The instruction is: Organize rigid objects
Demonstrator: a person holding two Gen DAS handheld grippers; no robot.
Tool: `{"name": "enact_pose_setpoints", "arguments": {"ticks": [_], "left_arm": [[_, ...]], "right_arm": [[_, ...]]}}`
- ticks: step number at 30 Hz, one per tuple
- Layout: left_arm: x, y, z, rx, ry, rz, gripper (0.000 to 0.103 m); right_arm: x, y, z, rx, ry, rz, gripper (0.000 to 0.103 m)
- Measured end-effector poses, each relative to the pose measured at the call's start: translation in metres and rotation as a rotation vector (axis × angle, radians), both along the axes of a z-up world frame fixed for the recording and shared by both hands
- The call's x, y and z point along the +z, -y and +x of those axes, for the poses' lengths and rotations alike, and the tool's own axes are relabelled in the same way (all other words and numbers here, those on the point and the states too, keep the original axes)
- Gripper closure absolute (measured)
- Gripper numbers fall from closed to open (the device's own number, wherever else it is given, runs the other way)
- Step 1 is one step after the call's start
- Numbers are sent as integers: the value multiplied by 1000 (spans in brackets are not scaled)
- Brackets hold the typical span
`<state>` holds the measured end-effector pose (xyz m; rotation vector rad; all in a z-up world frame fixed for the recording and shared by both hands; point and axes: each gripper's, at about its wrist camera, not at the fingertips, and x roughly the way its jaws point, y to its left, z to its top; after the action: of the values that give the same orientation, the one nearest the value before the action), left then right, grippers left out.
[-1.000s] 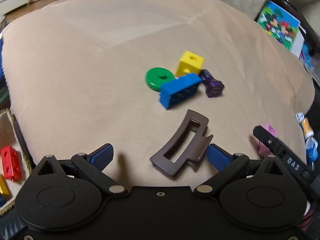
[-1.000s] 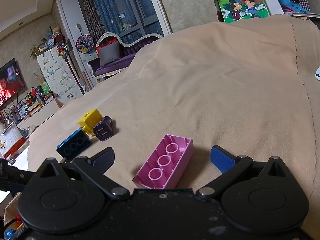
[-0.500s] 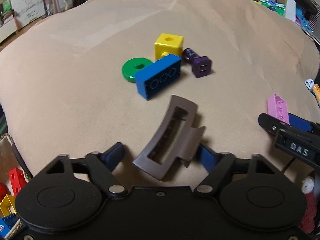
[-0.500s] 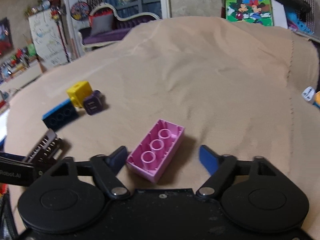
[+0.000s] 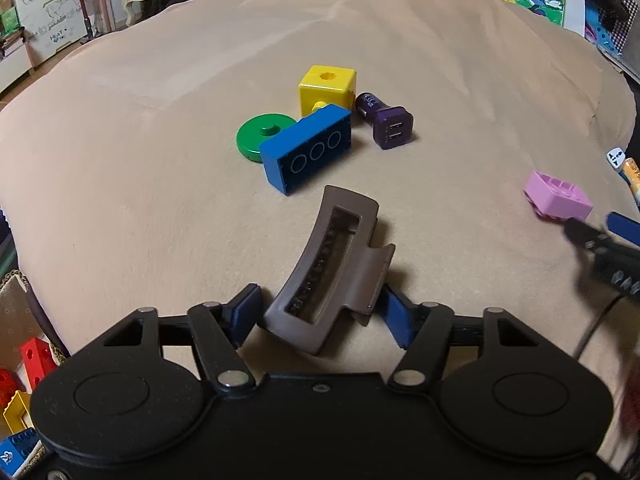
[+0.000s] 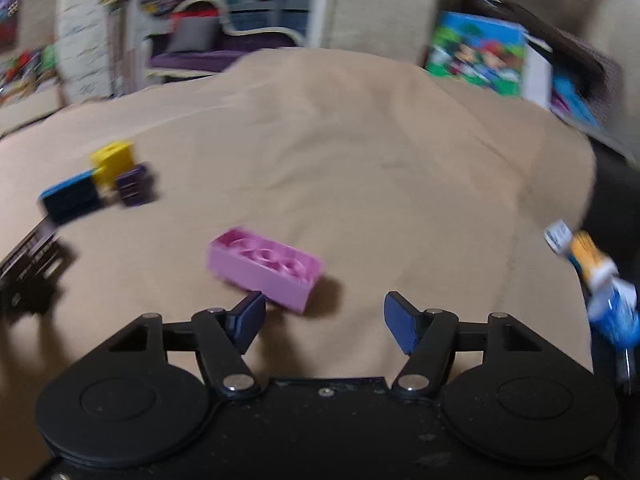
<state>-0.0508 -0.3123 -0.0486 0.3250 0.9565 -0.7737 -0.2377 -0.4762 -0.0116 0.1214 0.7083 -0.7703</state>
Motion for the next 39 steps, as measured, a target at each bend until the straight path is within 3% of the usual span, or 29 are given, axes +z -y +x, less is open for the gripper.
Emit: {"name": "enact_pose_setpoints", "arguments": {"ticks": [4, 7, 9, 11, 14, 22, 24, 25, 26, 27, 30, 39], "left_arm": [[-1, -2, 4, 21, -10, 1, 30], [-2, -4, 5, 29, -21, -6, 27], [-2, -5, 5, 32, -20, -5, 27], [-2, -4, 5, 33, -19, -4, 27], [-2, -4, 5, 34, -24, -4, 27], [-1, -3, 6, 27, -22, -7, 27], [-1, -2, 5, 22, -15, -8, 30], [0, -2, 4, 14, -10, -11, 36], [2, -2, 3, 1, -2, -18, 46], [4, -1, 1, -12, 6, -25, 51], [8, 0, 0, -15, 7, -24, 59], [17, -19, 15, 60, -61, -19, 59]], "right_arm": [[9, 21, -20, -78, 88, 93, 37], [14, 34, -31, -94, 188, 224, 34], [16, 34, -33, -67, 253, 274, 25], [15, 34, -31, -55, 317, 308, 0], [8, 30, -20, -61, 359, 318, 0], [-11, 2, 18, -83, 199, 124, 1], [-15, 0, 23, -79, 175, 92, 6], [-15, 0, 24, -79, 168, 84, 15], [-16, 0, 26, -78, 160, 83, 33], [-16, -1, 26, -76, 151, 80, 40], [-13, -3, 24, -77, 149, 84, 40], [16, -14, 22, -61, 219, 177, 40]]}}
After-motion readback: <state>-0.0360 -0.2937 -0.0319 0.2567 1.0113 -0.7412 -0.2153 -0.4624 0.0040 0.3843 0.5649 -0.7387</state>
